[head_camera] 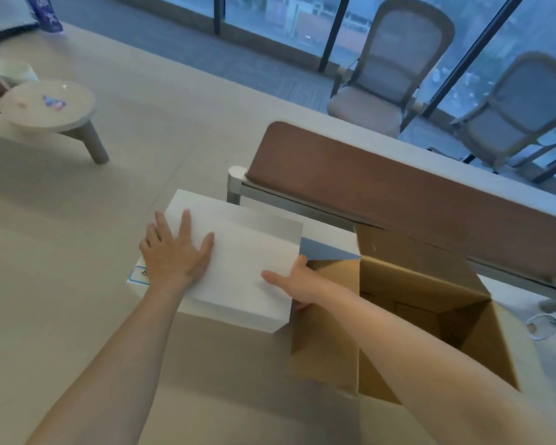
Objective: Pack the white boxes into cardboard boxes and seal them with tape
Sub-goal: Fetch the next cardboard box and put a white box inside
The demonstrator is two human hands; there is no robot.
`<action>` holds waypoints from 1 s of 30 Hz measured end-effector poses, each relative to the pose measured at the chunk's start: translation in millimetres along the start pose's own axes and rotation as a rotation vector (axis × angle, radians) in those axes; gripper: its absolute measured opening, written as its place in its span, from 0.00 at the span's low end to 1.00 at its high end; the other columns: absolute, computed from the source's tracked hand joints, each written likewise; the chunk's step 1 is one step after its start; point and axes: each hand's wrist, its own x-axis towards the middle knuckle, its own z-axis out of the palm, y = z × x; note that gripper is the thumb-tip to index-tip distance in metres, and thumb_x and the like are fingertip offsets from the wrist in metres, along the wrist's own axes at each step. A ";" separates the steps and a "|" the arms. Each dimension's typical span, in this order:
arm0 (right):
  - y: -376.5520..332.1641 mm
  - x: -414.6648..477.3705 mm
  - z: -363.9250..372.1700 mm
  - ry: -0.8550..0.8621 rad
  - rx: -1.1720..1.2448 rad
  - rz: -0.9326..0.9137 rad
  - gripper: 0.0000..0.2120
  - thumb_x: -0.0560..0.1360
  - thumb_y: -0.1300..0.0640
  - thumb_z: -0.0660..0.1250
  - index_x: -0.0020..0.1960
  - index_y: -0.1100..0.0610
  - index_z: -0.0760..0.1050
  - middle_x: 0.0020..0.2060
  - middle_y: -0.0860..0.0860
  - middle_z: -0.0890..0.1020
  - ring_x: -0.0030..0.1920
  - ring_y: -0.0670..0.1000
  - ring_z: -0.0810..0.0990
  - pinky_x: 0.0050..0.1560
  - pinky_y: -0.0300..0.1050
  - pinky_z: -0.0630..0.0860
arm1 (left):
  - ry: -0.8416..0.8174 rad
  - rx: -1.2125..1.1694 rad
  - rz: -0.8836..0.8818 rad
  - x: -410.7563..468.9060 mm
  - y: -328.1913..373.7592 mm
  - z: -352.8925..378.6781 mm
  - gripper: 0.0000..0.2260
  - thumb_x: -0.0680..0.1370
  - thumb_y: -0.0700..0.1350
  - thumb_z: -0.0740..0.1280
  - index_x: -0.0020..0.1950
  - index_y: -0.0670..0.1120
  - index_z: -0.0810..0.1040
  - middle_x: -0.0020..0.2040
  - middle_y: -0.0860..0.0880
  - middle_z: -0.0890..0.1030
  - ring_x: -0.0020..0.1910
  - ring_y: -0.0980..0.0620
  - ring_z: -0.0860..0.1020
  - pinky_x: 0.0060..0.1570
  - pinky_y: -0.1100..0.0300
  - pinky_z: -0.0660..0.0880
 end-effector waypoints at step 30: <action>-19.3 50.8 25.4 0.283 0.154 -0.205 0.27 0.79 0.35 0.52 0.67 0.54 0.66 0.58 0.51 0.78 0.57 0.55 0.78 0.59 0.55 0.76 | -0.148 -0.610 -0.048 80.4 -68.6 -36.0 0.25 0.81 0.54 0.64 0.76 0.46 0.68 0.73 0.47 0.72 0.73 0.45 0.68 0.71 0.53 0.66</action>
